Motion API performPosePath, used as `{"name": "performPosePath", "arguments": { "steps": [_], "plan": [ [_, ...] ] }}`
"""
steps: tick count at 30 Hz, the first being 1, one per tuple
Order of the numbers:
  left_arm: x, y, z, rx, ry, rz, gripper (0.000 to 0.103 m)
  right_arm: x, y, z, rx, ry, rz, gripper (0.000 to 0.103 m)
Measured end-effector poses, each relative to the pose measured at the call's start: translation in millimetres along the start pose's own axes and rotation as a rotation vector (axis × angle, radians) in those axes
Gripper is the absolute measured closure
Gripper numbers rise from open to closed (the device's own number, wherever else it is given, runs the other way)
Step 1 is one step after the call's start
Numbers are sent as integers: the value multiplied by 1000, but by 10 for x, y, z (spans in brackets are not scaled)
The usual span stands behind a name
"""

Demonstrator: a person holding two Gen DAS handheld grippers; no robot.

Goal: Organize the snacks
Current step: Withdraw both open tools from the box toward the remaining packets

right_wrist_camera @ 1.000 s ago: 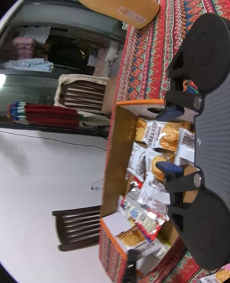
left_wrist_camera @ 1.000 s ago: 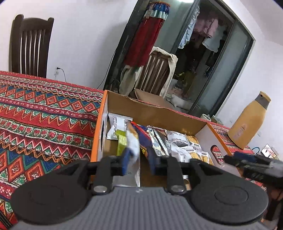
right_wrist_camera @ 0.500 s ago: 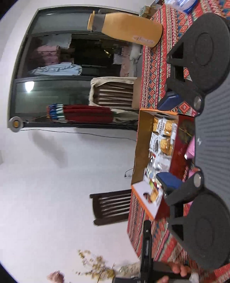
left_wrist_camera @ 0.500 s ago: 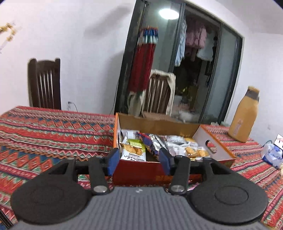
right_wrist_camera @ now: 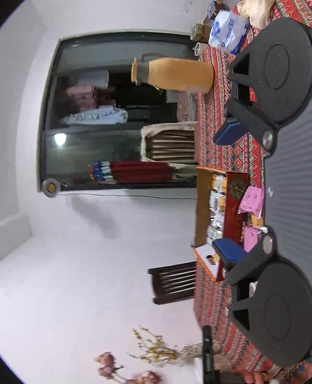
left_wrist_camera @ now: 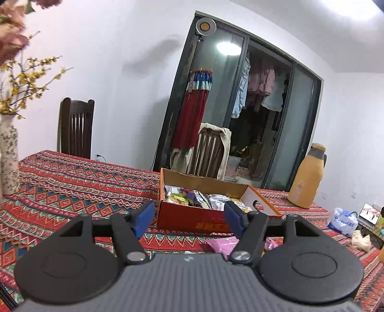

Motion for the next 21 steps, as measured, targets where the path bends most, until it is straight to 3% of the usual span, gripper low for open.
{"name": "performPosePath", "arguments": {
  "steps": [9,14,21],
  "plan": [
    [315,158,196,-51,6,1,29,155,196,17,-50,-45,3,15],
    [335,293,282,-34,23,-24,28,194,328,58,-73,-53,-8,15],
    [306,526,429,-83,42,-60,25,105,557,34,-95,-58,-35,15]
  ]
}}
Point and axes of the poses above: each gripper's, at about its wrist camera, not at the fingertips, and x roughly against the way its jaws point, z to its right, y to its underside, the point moved 8 cm from there along -x, roughly the way its jaws point, and after that the axes turned 3 degrees about -y, right-handed, at the moved point
